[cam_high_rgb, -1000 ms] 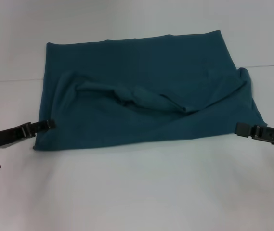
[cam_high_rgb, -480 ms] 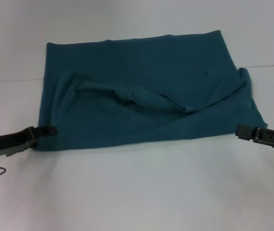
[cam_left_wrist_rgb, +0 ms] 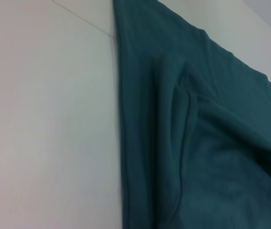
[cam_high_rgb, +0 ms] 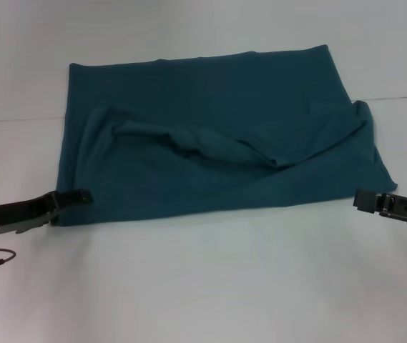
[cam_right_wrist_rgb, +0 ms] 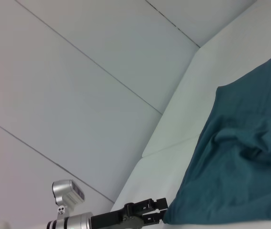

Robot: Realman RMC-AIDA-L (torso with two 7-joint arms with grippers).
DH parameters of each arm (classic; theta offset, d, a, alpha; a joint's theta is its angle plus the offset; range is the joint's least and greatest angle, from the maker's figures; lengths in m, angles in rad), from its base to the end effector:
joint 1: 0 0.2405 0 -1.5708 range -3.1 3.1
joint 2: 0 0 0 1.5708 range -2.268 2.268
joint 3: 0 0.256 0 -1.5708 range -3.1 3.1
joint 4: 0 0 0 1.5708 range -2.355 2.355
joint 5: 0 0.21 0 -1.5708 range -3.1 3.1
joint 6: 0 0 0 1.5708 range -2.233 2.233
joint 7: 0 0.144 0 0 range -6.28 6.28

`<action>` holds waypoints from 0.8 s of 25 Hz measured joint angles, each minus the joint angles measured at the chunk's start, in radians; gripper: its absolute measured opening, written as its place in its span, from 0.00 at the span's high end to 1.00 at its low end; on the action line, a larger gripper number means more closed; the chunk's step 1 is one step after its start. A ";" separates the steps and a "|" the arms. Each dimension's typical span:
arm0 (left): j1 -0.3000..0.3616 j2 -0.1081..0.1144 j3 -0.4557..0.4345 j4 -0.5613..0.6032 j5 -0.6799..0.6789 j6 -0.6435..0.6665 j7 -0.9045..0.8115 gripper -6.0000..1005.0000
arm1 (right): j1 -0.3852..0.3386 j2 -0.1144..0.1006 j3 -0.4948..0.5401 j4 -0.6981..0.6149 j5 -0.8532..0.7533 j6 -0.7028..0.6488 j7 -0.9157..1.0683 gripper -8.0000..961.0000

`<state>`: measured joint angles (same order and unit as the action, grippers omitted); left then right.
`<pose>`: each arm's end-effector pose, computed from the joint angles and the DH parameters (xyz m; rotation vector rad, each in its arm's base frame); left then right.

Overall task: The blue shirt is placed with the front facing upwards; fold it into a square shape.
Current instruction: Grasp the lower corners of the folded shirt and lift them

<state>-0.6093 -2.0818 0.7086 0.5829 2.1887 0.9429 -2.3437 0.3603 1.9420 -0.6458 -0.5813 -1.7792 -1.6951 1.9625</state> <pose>-0.3124 0.3899 -0.0070 -1.8749 -1.7270 -0.5080 0.3143 0.2897 0.0652 -2.3162 1.5364 1.0812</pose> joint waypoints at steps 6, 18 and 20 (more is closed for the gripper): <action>-0.013 -0.005 0.000 -0.002 0.000 0.007 0.000 0.16 | -0.006 0.000 0.000 0.010 0.000 -0.003 -0.004 0.03; -0.027 -0.006 -0.007 -0.001 -0.008 0.012 -0.008 0.16 | -0.008 0.001 0.000 0.012 0.000 -0.004 -0.005 0.03; -0.027 -0.004 -0.008 -0.003 -0.004 0.006 -0.016 0.16 | -0.008 0.002 0.000 0.012 0.000 -0.005 -0.005 0.03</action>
<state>-0.6368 -2.0861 0.7009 0.5797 2.1846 0.9489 -2.3601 0.3527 1.9438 -0.6458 -0.5691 -1.7795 -1.6996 1.9575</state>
